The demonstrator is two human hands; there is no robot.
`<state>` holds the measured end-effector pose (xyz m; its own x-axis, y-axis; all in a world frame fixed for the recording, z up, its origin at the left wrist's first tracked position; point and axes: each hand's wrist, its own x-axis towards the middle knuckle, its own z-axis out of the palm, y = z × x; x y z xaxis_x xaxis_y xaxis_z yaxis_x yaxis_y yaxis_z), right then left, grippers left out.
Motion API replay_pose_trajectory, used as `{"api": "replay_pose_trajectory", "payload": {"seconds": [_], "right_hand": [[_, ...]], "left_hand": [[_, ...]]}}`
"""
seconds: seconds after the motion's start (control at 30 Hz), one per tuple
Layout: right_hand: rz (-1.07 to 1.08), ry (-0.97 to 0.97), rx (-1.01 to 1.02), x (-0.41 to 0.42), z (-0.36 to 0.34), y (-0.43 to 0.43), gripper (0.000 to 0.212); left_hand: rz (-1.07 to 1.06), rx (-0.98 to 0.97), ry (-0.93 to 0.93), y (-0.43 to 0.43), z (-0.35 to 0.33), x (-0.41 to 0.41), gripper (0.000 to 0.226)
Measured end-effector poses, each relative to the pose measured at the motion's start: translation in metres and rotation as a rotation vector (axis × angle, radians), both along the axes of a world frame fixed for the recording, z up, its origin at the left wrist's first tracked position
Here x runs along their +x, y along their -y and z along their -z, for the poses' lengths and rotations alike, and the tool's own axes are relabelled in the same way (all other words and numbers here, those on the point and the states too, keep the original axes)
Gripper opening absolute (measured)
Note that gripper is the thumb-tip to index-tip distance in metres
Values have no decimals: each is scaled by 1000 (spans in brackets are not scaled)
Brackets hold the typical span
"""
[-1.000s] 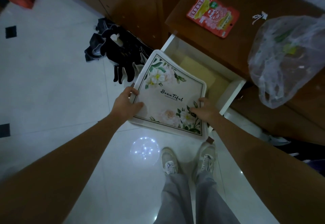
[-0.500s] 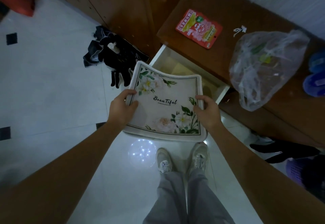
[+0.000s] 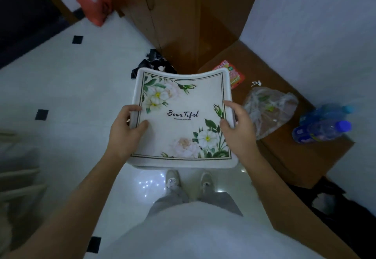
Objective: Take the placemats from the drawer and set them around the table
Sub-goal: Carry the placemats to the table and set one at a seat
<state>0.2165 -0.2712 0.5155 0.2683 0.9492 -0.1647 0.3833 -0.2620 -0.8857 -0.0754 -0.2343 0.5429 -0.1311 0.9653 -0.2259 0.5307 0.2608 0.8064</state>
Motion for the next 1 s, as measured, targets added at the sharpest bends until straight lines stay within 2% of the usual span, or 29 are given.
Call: {"api": "replay_pose_trajectory", "payload": {"seconds": [0.2, 0.33, 0.57, 0.77, 0.87, 1.0], "right_hand": [[-267, -27, 100, -41, -58, 10, 45], [-526, -37, 116, -98, -84, 12, 46], [-961, 24, 256, -260, -132, 49, 50], [-1286, 100, 310, -401, -142, 125, 56], [-1402, 92, 312, -454, -135, 168, 58], [-1428, 67, 326, -507, -132, 199, 57]], "left_hand": [[-308, 164, 37, 93, -41, -37, 32], [-518, 261, 46, 160, -67, -75, 33], [-979, 385, 81, 290, -105, -171, 33], [-1264, 490, 62, 410, -110, -248, 33], [-1367, 486, 46, 459, -102, -282, 36], [-1442, 481, 67, 492, -105, -322, 37]]}}
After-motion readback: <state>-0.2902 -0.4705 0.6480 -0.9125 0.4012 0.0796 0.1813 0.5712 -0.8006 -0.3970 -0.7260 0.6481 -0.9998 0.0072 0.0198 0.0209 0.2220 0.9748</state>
